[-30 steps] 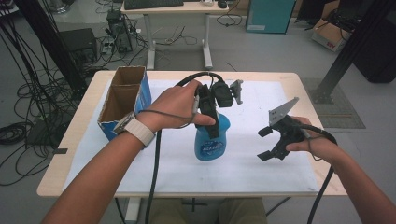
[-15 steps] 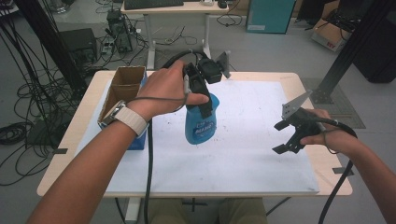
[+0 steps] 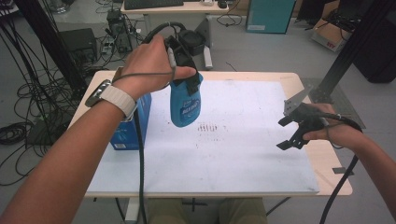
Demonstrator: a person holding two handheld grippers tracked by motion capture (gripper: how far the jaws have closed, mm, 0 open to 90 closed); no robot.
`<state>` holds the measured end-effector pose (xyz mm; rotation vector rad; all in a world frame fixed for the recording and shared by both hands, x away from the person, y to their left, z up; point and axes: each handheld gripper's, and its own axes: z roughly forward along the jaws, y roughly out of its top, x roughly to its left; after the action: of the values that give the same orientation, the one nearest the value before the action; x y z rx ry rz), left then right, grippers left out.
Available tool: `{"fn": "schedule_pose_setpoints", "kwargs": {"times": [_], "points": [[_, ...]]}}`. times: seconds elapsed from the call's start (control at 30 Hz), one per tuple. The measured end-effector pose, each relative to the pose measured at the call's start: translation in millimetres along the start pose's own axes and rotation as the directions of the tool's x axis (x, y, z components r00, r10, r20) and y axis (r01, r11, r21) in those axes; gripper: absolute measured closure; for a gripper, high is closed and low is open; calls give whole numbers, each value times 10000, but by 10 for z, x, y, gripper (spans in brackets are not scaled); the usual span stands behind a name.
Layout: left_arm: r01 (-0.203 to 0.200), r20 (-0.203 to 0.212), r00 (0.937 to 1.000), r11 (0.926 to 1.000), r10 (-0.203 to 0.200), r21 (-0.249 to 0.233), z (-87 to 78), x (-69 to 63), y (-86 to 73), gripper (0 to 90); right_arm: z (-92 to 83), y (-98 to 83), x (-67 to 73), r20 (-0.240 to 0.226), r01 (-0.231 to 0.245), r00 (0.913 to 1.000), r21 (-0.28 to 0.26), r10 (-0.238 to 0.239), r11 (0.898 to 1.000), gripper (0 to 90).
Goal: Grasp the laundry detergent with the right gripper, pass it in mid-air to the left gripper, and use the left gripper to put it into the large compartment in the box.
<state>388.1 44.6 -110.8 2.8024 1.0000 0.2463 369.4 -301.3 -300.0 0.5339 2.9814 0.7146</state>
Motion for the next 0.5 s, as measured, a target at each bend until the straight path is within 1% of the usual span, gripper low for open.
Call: {"fn": "schedule_pose_setpoints", "kwargs": {"times": [0.1, 0.17, 0.2, 0.23, 0.3, 0.4, 0.47, 0.5], "points": [[314, -144, 9994, 9995, -316, -96, -80, 62, -4, 373, -14, -14, -17, 56, -72, 10000, -9, 72, 10000, 76], [573, -206, 9981, 9983, -573, -46, -135, 118, -8, 374, -25, -26, -23, 73, -107, 9999, -41, 108, 9999, 76], [754, -239, 9968, 9971, -757, -130, -158, 147, -13, 374, -27, -32, -28, 69, -77, 9999, -59, 78, 10000, 76], [972, -244, 9949, 9952, -974, -83, -196, 186, -16, 374, -30, -38, -27, 92, -112, 9999, -49, 112, 9999, 76], [1243, -280, 9918, 9922, -1244, -74, -237, 240, -21, 374, -36, -49, -34, 105, -107, 9999, -48, 108, 9999, 76], [1638, -424, 9855, 9864, -1641, -105, -295, 323, -34, 374, -45, -66, -44, 161, -147, 9998, -55, 147, 9999, 76], [2030, -429, 9782, 9791, -2033, -102, -332, 387, -47, 374, -46, -76, -52, 192, -125, 9997, -60, 126, 9999, 76], [2094, -445, 9768, 9778, -2096, -108, -346, 408, -52, 374, -47, -83, -57, 180, -150, 9997, -7, 150, 9999, 76]]}}
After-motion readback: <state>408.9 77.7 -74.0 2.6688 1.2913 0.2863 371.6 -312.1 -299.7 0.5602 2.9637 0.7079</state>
